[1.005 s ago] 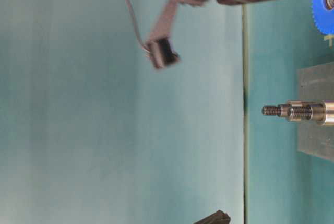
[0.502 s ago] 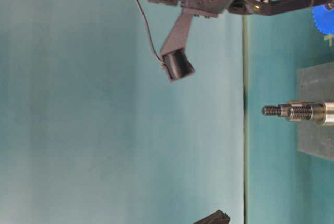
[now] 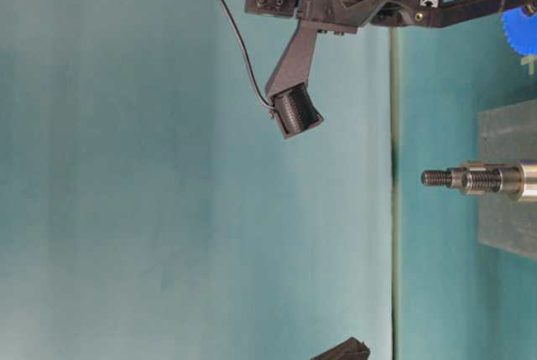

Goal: Fit the large gear onto the shaft.
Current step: 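Lower the right gripper and close it on the blue gear's hub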

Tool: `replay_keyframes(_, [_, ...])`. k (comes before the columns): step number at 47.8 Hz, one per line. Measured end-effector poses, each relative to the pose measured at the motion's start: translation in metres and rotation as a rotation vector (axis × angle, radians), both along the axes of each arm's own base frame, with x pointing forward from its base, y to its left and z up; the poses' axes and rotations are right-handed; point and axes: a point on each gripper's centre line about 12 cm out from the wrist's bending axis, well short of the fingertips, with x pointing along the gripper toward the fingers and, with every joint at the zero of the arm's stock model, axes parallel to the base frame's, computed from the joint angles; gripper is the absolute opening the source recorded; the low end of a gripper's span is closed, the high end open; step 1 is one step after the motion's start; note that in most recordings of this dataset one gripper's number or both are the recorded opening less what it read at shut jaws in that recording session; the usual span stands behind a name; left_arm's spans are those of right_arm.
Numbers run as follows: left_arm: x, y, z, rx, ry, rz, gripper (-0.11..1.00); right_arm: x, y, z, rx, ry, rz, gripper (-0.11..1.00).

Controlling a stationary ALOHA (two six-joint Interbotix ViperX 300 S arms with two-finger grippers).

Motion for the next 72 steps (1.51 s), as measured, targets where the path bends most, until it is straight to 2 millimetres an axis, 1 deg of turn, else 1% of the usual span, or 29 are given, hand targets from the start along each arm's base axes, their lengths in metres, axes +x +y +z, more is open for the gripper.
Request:
replay_keyframes(25, [0.0, 0.0, 0.001, -0.001, -0.003, 0.002, 0.0, 0.002, 0.009, 0.0, -0.001, -0.001, 0.02, 0.89])
replay_keyframes(35, [0.0, 0.0, 0.0, -0.003, -0.002, 0.003, 0.0, 0.0, 0.01, -0.001, 0.002, 0.006, 0.02, 0.89])
replay_keyframes(48, [0.0, 0.0, 0.001, -0.003, -0.002, 0.003, 0.0, -0.002, 0.009, -0.003, 0.002, 0.014, 0.017, 0.96])
replay_keyframes(72, [0.005, 0.0, -0.005, -0.006, -0.011, 0.004, 0.0, 0.003, 0.007, -0.01, 0.007, 0.019, 0.01, 0.95])
